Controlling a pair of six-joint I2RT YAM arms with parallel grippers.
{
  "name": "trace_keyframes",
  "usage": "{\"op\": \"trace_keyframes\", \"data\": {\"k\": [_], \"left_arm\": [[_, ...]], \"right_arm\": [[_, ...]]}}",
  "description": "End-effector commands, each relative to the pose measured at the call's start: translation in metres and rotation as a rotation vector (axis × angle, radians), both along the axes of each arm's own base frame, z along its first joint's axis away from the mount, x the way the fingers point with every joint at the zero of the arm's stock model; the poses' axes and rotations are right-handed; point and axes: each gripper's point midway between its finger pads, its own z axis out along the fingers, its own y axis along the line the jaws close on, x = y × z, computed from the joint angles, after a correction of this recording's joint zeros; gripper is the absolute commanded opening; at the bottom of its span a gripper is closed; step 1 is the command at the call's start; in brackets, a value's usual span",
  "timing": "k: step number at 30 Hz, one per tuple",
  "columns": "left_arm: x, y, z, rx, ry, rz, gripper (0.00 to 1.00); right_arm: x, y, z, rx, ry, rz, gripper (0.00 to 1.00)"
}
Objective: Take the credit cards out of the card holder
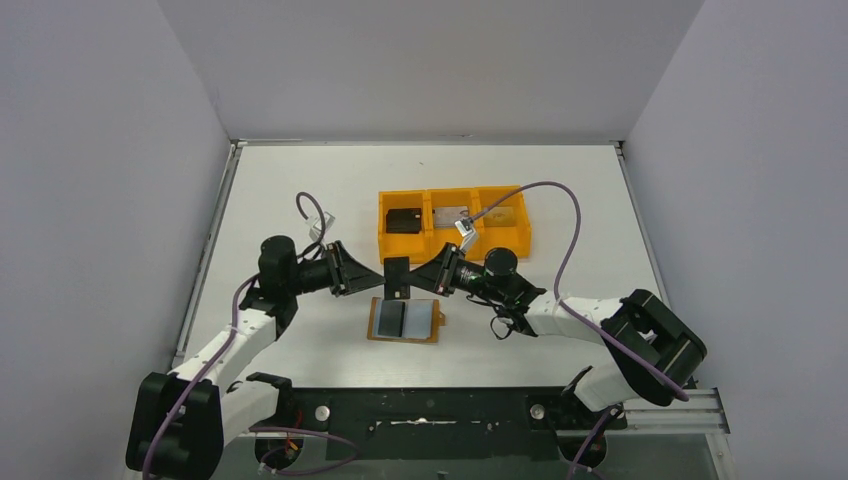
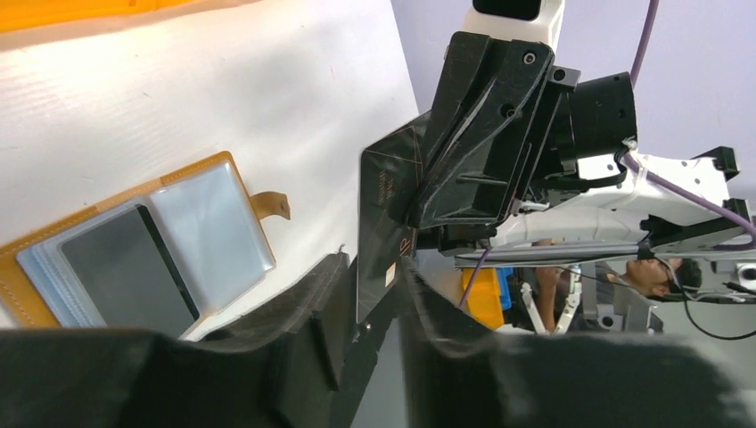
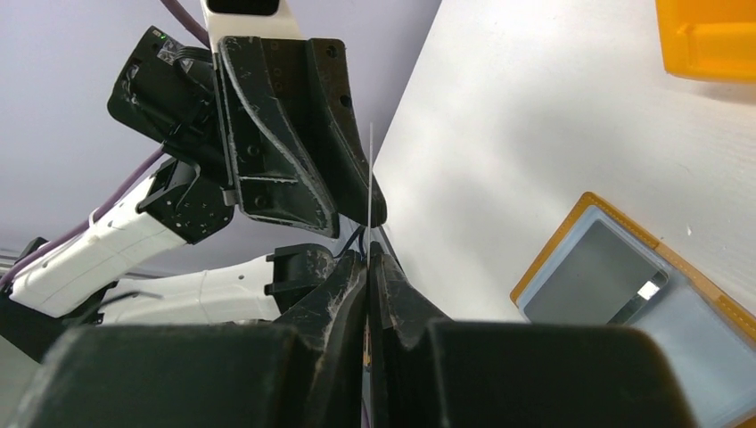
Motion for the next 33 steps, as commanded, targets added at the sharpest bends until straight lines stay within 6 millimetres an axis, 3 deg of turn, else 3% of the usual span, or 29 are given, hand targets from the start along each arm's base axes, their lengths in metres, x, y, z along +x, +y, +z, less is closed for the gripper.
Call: {"op": "trace_keyframes", "data": {"k": [1, 6, 11, 16, 24, 28, 33], "left_arm": [[0.006, 0.002, 0.017, -0.017, -0.093, -0.004, 0.34], [0.021, 0.017, 0.005, 0.127, -0.087, 0.105, 0.64], [0.031, 0.049, -0.014, 0.355, -0.050, 0.263, 0.78], [0.035, 0.088, -0.017, 0.536, -0.058, 0.436, 0.83], [0.036, 0.147, 0.028, 0.710, -0.185, 0.723, 0.87], [0.033, 0.151, 0.044, 0.694, -0.262, 0.753, 0.87], [0.033, 0.151, 0.034, 0.700, -0.270, 0.751, 0.88]], "right_arm": [[0.004, -0.002, 0.014, 0.029, -0.056, -0.013, 0.00], [0.013, -0.007, 0.006, -0.064, -0.062, -0.062, 0.00], [0.035, -0.018, -0.007, -0.256, -0.089, -0.146, 0.00], [0.064, -0.023, -0.004, -0.431, -0.158, -0.202, 0.00], [0.132, -0.036, 0.010, -0.816, -0.412, -0.287, 0.00], [0.165, -0.035, 0.016, -1.005, -0.606, -0.273, 0.00], [0.183, -0.013, 0.017, -1.125, -0.888, -0.143, 0.00]]}}
